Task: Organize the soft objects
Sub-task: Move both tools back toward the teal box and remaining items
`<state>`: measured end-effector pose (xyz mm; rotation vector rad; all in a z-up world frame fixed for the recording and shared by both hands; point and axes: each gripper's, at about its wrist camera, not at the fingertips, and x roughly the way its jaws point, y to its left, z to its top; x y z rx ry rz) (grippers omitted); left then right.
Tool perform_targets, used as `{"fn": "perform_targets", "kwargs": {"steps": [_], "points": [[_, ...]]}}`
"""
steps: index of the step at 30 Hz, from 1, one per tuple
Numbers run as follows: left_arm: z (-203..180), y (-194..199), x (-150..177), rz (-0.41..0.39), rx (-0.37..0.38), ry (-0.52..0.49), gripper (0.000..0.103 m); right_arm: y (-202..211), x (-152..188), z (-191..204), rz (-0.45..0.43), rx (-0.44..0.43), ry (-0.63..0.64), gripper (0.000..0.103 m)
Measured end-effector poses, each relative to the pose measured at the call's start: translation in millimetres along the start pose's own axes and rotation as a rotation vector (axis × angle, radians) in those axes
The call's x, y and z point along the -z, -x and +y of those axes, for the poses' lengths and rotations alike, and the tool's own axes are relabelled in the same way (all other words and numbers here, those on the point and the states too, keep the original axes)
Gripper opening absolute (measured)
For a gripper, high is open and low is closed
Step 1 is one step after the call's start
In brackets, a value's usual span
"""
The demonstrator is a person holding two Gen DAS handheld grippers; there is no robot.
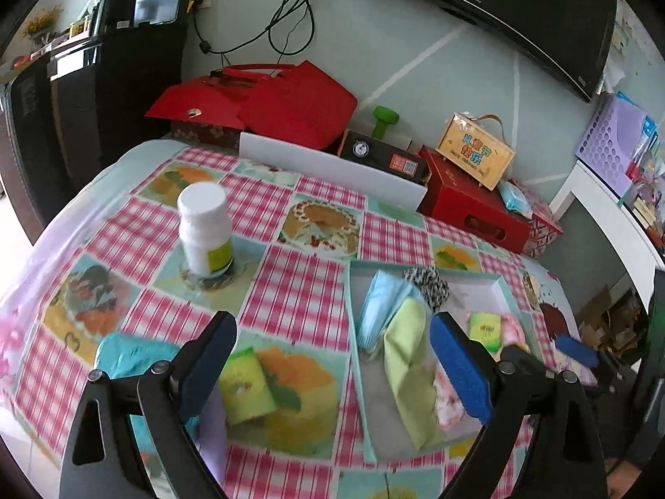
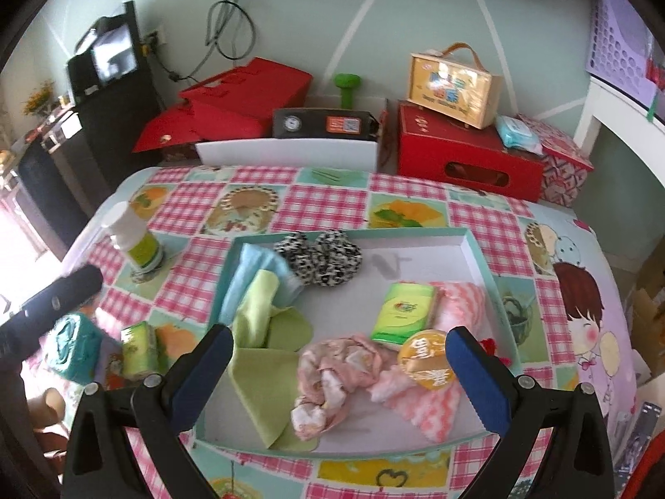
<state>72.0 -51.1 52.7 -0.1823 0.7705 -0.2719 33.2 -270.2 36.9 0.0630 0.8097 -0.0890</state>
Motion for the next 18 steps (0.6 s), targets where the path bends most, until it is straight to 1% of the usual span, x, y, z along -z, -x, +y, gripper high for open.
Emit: {"fn": "perform_targets", "kwargs": {"steps": [5, 8, 10, 13, 15, 18], "points": [[8.6, 18.4, 16.6, -0.01, -0.024, -0.008, 0.094, 11.3, 5.8, 7.4, -0.049, -0.087, -0.006, 0.103], [17.1, 28.7, 24.6, -0.007, -0.025, 0.007, 0.094, 17.9, 7.7, 7.8, -0.108, -0.155, -0.046, 0.103], [22.5, 36.0, 29.3, -0.015, -0.017, 0.018, 0.094, 21.2, 8.6, 11.2, -0.135, -0.178, -0.047, 0.103], [28.2, 44.8, 35.1, -0.021, -0.016, 0.016, 0.094, 16.6, 10.4, 19.0, -0.109, -0.2, -0.019, 0.103], [32.7, 50.1, 38.9, -0.016, -0.017, 0.017, 0.094, 14.4, 11.4, 23.8, -0.108, -0.214, -0.004, 0.103], [37.8, 54.4, 42.6, -0.005, -0.054, 0.023, 0.094, 13.5, 13.7, 31.4, -0.1, -0.24, 0.026, 0.103]]}}
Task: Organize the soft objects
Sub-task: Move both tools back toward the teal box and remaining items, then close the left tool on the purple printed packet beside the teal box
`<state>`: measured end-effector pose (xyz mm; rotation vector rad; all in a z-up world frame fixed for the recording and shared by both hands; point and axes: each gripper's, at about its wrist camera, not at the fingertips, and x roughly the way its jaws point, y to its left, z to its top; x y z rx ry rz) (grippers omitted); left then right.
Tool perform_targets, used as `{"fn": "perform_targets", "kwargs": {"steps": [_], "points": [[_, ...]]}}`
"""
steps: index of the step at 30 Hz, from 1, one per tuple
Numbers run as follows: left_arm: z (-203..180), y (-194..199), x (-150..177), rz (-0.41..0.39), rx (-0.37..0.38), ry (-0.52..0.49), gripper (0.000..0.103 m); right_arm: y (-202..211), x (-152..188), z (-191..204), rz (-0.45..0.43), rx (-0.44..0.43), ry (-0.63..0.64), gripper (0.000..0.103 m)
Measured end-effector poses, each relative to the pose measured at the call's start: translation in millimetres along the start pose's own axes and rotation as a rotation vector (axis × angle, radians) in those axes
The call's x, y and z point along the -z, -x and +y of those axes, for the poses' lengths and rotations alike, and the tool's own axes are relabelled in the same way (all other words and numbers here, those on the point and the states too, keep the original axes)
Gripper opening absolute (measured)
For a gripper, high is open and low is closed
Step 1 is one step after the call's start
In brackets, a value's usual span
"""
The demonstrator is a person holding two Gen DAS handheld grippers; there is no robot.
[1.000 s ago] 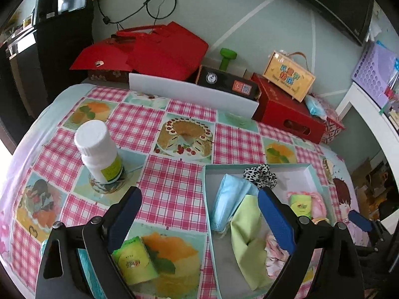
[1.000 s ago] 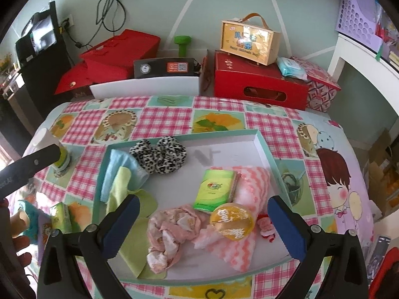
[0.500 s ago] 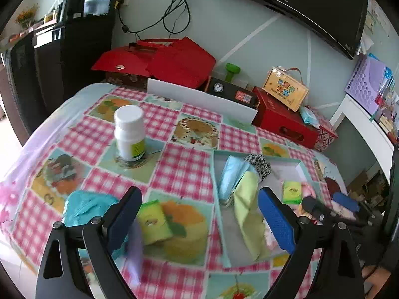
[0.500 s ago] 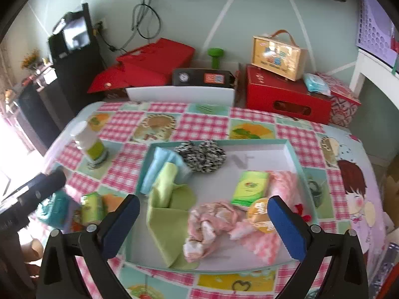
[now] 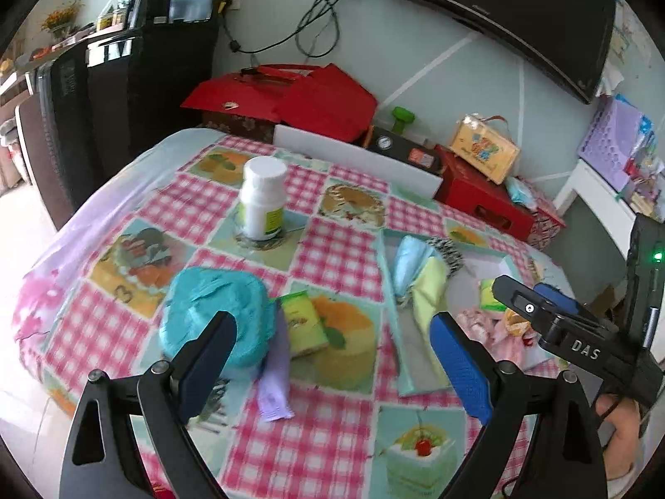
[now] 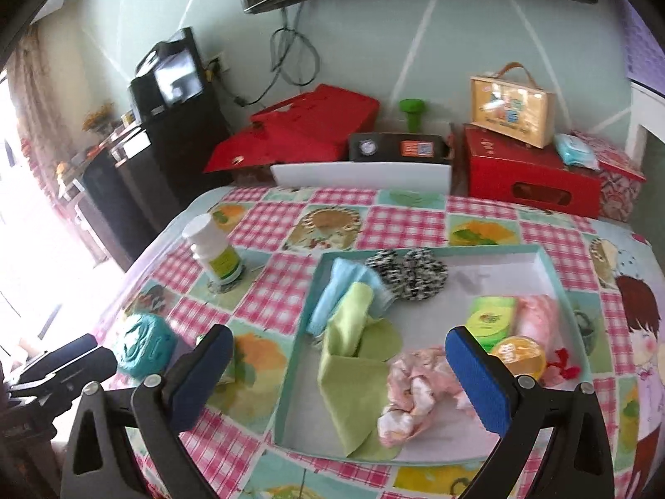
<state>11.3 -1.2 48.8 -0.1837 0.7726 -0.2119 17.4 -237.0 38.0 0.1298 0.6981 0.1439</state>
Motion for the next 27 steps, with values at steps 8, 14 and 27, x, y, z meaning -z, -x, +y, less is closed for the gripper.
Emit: {"fn": "perform_targets", "kwargs": {"steps": [8, 14, 27], "points": [[12.9, -7.9, 21.2, 0.073, -0.056, 0.019, 0.094, -18.3, 13.3, 27.9, 0.06, -0.083, 0.068, 0.103], [22.6, -20.8, 31.2, 0.122, -0.063, 0.047, 0.093, -34.5, 27.8, 49.6, 0.096, -0.099, 0.18, 0.103], [31.7, -56.8, 42.1, 0.222, -0.056, 0.069, 0.055, -56.8, 38.4, 51.8, 0.161, -0.112, 0.195, 0.093]]}}
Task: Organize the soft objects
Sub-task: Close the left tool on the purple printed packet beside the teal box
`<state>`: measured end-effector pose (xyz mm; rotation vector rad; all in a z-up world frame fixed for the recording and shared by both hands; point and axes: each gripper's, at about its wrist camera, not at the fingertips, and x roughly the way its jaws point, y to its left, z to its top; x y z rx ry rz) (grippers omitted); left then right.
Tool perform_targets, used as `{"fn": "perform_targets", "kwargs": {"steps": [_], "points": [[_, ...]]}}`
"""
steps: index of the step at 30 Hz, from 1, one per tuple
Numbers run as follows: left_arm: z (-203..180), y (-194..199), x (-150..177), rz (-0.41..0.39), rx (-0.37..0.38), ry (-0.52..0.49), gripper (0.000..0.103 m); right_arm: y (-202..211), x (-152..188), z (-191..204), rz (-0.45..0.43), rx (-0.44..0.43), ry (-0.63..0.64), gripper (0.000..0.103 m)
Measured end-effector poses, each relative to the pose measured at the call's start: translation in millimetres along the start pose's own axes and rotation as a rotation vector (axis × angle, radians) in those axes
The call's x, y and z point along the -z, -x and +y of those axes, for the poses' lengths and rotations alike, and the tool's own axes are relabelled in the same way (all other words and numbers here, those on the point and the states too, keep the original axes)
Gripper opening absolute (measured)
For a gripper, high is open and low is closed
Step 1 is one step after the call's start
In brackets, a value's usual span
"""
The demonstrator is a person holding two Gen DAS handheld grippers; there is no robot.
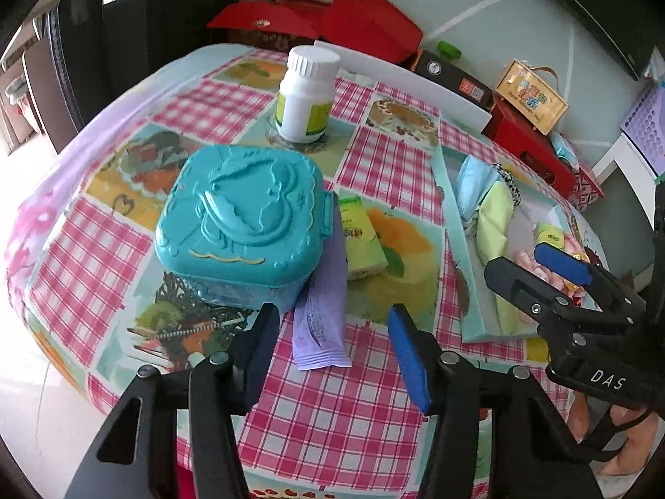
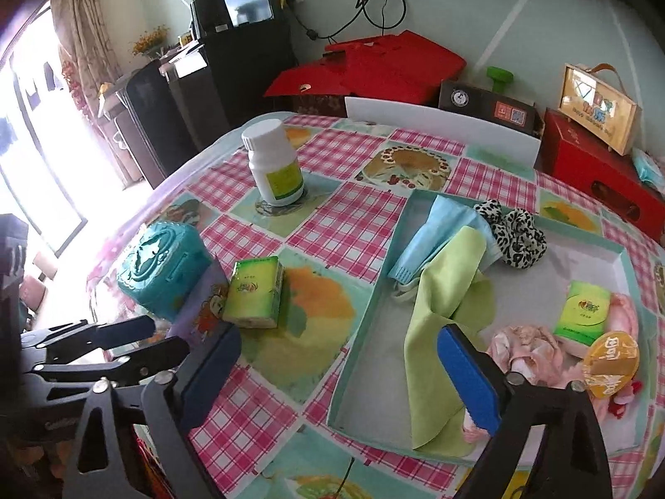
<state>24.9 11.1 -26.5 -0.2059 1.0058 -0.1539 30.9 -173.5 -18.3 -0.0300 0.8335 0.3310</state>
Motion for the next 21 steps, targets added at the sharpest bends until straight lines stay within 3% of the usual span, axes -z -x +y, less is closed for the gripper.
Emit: {"fn": "perform_targets", "kwargs": {"steps": [10, 21], "points": [[5.6, -13.8, -2.8, 0.042, 0.024, 0.03, 0.025, -9.8, -0.4, 8.4, 0.024, -0.005, 0.033, 0.091], [14.9, -18.6, -3.4, 0.047, 0.06, 0.066, 0.025, -18.5, 0.6, 16.2, 0.052, -0.001, 0.064, 0.091]]}}
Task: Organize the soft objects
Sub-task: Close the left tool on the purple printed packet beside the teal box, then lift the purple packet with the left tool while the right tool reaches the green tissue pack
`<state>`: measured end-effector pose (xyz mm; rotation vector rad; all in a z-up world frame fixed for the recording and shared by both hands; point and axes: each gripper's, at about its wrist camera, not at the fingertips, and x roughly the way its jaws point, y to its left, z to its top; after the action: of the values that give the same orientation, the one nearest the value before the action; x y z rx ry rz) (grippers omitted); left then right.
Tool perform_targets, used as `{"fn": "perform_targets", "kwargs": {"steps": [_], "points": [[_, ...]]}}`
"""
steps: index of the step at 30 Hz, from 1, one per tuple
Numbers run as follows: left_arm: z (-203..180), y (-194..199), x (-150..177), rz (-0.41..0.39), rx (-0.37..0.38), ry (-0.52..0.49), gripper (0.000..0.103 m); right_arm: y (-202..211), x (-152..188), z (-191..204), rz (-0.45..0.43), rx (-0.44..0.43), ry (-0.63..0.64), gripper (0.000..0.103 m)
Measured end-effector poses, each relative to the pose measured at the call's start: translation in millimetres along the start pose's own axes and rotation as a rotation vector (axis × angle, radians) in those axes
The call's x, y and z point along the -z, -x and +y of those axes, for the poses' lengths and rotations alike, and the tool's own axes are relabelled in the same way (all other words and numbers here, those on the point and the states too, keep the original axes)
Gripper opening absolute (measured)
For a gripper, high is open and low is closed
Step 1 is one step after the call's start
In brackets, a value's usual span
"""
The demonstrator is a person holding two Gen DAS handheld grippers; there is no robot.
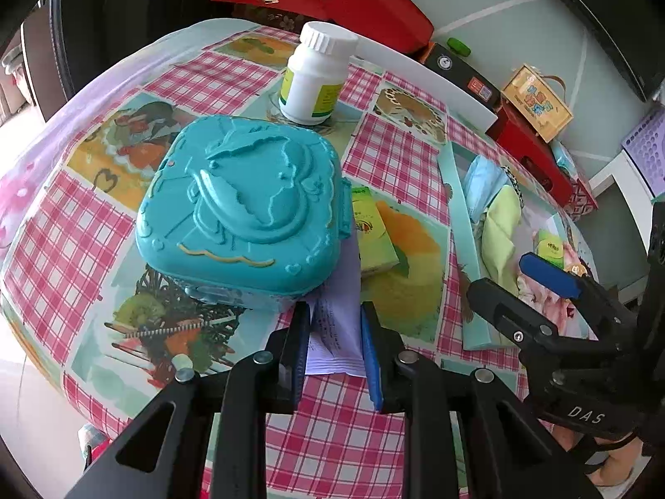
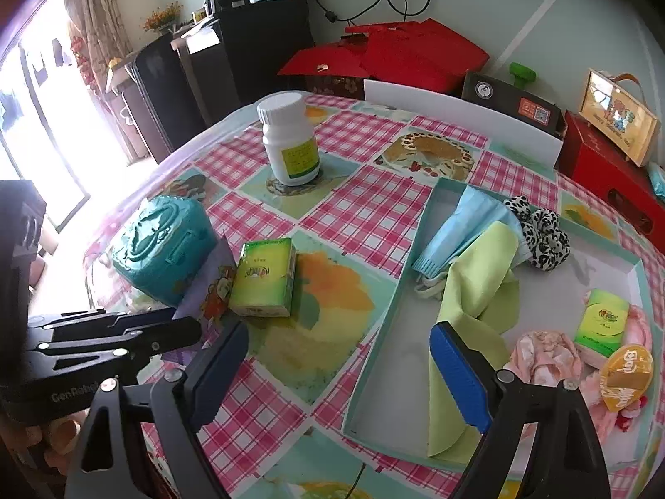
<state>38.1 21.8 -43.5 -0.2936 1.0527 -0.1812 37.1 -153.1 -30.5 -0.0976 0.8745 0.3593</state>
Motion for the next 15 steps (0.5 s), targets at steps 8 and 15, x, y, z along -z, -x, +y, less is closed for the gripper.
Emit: {"fn": "perform_targets", "kwargs": {"steps": [8, 15], "points": [[-2.9, -4.7, 0.9, 0.018, -0.017, -0.01, 0.031, -3.6, -0.9, 3.3, 0.01, 0.004, 0.016, 0.091], [-13.9, -9.7, 4.0, 0.046, -0.05, -0.067, 0.045, -4.0, -1.5, 3.0, 0.011, 0.013, 0.009, 0.091]]}}
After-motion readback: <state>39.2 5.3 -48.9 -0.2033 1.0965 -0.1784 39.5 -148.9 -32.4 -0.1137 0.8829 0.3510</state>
